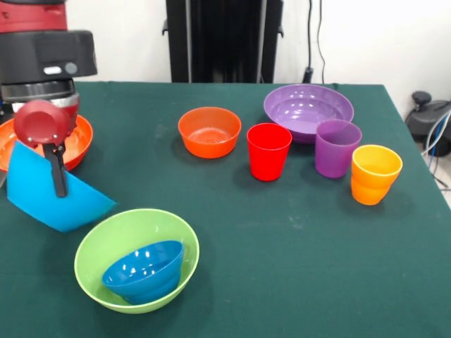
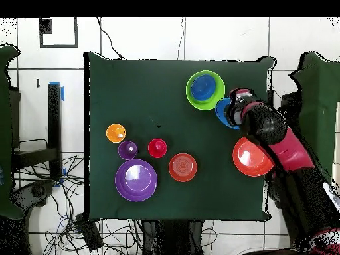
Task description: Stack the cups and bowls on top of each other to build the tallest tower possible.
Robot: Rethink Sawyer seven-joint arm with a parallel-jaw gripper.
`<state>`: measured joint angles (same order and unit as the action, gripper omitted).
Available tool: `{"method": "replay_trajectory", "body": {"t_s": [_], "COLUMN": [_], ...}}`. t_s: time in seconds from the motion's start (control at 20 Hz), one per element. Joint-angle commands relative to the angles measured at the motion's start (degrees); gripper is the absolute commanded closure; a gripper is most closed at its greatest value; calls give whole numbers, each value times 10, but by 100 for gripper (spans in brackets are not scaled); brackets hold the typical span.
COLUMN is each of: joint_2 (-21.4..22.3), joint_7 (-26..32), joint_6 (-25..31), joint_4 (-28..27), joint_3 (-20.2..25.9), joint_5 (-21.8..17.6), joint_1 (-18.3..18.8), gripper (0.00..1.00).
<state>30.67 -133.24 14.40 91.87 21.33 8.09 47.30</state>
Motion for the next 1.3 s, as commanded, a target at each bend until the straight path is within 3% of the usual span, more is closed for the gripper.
{"method": "replay_trajectory", "body": {"t_s": [0.05, 0.3, 0.6, 0.9, 1.3], "joint_2": [13, -5, -26, -48, -100], "joint_7": [-19, -17, -26, -25, -5], "joint_6": [97, 88, 75, 71, 48], "joint_4": [20, 2, -15, -51, -93], "joint_3": [118, 135, 189, 178, 151], "joint_5": [46, 58, 91, 97, 71], "joint_1": [12, 22, 40, 24, -2], "gripper": [100, 100, 100, 100, 100]}}
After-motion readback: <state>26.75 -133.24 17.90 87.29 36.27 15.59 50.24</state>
